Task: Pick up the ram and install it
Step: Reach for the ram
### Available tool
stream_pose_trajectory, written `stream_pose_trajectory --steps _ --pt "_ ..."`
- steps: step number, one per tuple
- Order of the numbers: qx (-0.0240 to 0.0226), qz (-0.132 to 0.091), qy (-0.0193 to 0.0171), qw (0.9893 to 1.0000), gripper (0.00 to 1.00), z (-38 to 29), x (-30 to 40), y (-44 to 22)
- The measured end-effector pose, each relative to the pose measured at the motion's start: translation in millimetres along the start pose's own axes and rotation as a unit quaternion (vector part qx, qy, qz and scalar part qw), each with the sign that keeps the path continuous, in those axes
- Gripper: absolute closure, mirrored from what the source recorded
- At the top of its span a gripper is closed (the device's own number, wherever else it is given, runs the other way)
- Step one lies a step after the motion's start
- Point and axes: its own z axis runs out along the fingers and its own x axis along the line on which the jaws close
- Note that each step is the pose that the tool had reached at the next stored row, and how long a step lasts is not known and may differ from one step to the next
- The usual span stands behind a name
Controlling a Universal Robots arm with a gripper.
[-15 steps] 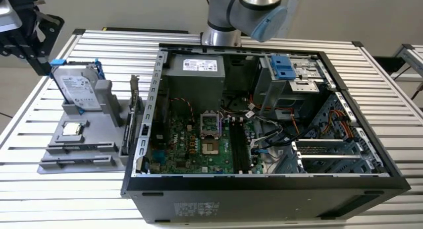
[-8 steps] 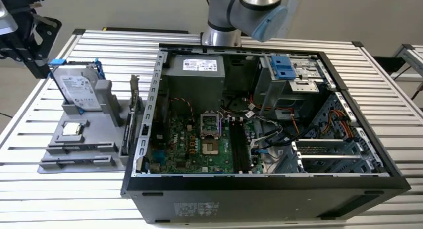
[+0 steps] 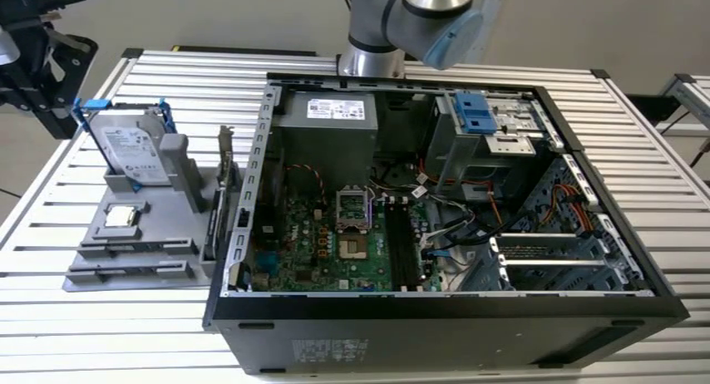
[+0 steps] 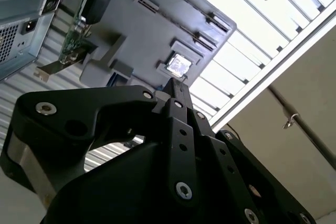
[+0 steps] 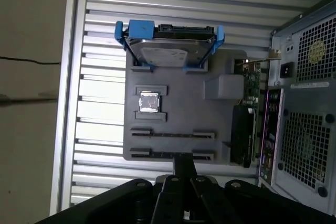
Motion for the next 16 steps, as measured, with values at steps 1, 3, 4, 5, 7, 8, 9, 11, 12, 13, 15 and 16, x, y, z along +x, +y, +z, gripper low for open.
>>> stream_pose_trajectory --steps 1,3,4,5,7,8,9,11,12,13,15,16 --pt "0.0 0.0 0.0 1.0 1.0 -0.1 0.2 -1.4" --pt "0.0 0.0 0.0 1.0 1.0 -0.2 0.6 -4.0" --pt "0.0 0.0 0.0 1.0 1.0 -0.3 0.7 -5.3" --pt "0.0 0.0 0.0 1.0 1.0 -0.3 0.9 -6.6" --pt "0.0 0.0 0.0 1.0 1.0 -0.5 1.2 -9.1" --pt "0.0 0.0 0.0 1.0 1.0 -0.5 1.4 -10.5" --pt "0.0 0.0 0.0 1.0 1.0 -0.6 1.6 -11.7" --pt "0.0 0.0 0.0 1.0 1.0 -0.7 1.9 -14.1" --pt "0.0 0.0 0.0 1.0 1.0 -0.8 2.1 -15.3" --pt "0.0 0.0 0.0 1.0 1.0 -0.8 2.3 -16.3" --pt "0.0 0.0 0.0 1.0 1.0 -0.9 2.5 -18.3" --pt "0.0 0.0 0.0 1.0 1.0 -1.0 2.7 -19.3"
